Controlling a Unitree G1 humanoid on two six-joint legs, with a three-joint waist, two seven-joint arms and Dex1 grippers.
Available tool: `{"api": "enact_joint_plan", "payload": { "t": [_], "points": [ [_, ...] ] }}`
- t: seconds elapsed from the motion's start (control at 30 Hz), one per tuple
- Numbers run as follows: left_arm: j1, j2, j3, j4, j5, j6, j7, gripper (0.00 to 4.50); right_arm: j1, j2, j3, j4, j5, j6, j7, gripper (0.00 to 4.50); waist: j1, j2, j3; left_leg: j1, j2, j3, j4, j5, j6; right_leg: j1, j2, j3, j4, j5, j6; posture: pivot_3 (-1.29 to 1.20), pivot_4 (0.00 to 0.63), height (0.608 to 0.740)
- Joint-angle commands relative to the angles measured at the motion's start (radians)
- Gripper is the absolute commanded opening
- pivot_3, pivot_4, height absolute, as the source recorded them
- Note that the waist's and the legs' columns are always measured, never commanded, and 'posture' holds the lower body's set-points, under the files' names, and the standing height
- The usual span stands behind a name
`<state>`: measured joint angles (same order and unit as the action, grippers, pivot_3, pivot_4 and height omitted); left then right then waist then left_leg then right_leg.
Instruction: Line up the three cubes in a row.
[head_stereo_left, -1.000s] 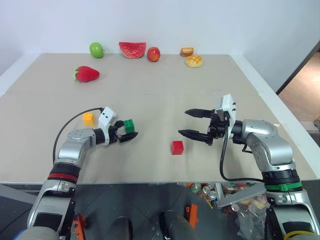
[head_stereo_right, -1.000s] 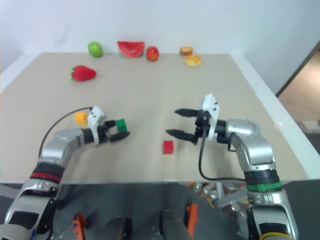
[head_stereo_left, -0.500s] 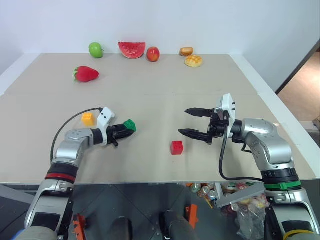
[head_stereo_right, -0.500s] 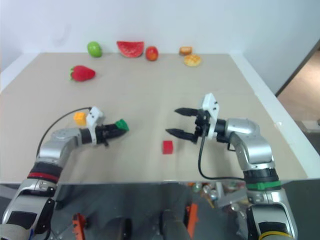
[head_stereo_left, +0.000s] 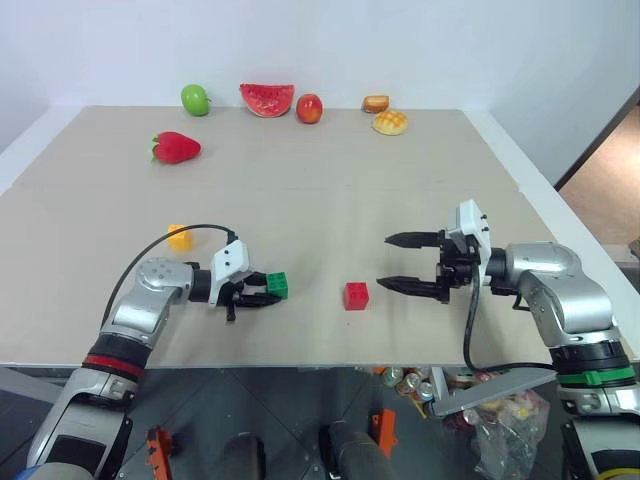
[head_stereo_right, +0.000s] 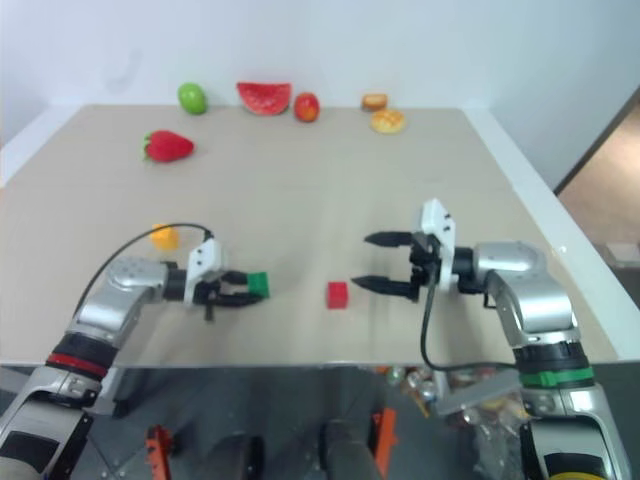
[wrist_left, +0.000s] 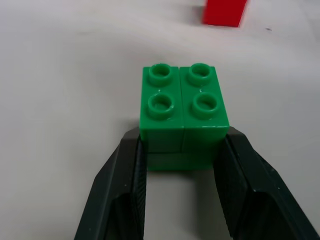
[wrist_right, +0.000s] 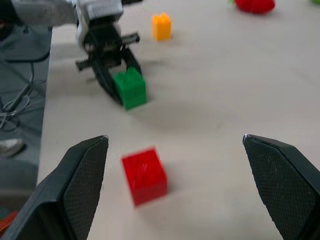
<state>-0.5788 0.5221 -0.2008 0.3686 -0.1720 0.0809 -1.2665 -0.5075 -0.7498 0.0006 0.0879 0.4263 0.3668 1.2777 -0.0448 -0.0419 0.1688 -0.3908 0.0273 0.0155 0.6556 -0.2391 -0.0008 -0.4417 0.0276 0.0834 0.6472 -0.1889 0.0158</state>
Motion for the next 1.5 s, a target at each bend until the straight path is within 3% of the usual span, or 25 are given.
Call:
{"api": "enact_joint_plan", "payload": {
  "t": [0.03,0.33,0.6,1.37,1.43,1.5],
  "points": [
    [-0.036,-0.031,-0.018,0.022,0.012,-0.051,-0.011,1.30,0.001,-0.031,-0.043,0.044,-0.009,-0.031,0.002,4.50,0.000,0.000,0.000,0.000,0.000,0.000,0.000,0.000,0.000,0.000,0.000,0.000,0.000,0.000,0.000,0.00,0.150,0.740],
    [-0.084,-0.114,-0.050,0.093,0.032,-0.077,-0.021,1.30,0.041,-0.036,-0.057,0.011,0.006,-0.023,-0.015,4.50,-0.001,0.000,0.000,0.000,0.000,0.000,0.000,-0.001,0.001,0.000,0.001,0.001,0.000,0.000,0.001,0.00,0.150,0.740],
    [-0.096,-0.115,-0.044,0.137,0.031,-0.079,-0.047,1.30,0.051,-0.039,-0.065,0.006,0.008,-0.020,-0.027,4.50,-0.002,0.000,0.000,0.001,0.000,0.001,0.000,-0.001,0.001,0.000,0.001,0.002,0.000,0.001,0.001,0.00,0.150,0.740],
    [-0.052,-0.096,-0.033,0.050,0.018,0.011,-0.038,1.30,0.006,-0.010,-0.039,0.036,-0.007,-0.022,-0.042,4.50,-0.002,0.000,0.000,0.001,0.000,0.000,0.000,-0.001,0.001,0.000,0.001,0.001,0.000,0.001,0.001,0.00,0.150,0.740],
    [-0.052,-0.091,-0.034,0.055,0.021,0.015,-0.037,2.36,0.003,-0.009,-0.038,0.038,-0.008,-0.022,-0.043,4.50,-0.002,0.000,0.000,0.001,0.000,0.000,0.000,-0.001,0.001,0.000,0.001,0.001,0.000,0.001,0.001,0.00,0.150,0.740],
    [-0.051,-0.091,-0.032,0.060,0.023,0.003,-0.031,3.03,0.000,-0.007,-0.037,0.040,-0.008,-0.021,-0.043,4.50,-0.002,0.000,0.000,0.001,0.000,0.000,0.000,-0.001,0.001,0.000,0.001,0.001,0.000,0.001,0.001,0.00,0.150,0.740]
  ]
}}
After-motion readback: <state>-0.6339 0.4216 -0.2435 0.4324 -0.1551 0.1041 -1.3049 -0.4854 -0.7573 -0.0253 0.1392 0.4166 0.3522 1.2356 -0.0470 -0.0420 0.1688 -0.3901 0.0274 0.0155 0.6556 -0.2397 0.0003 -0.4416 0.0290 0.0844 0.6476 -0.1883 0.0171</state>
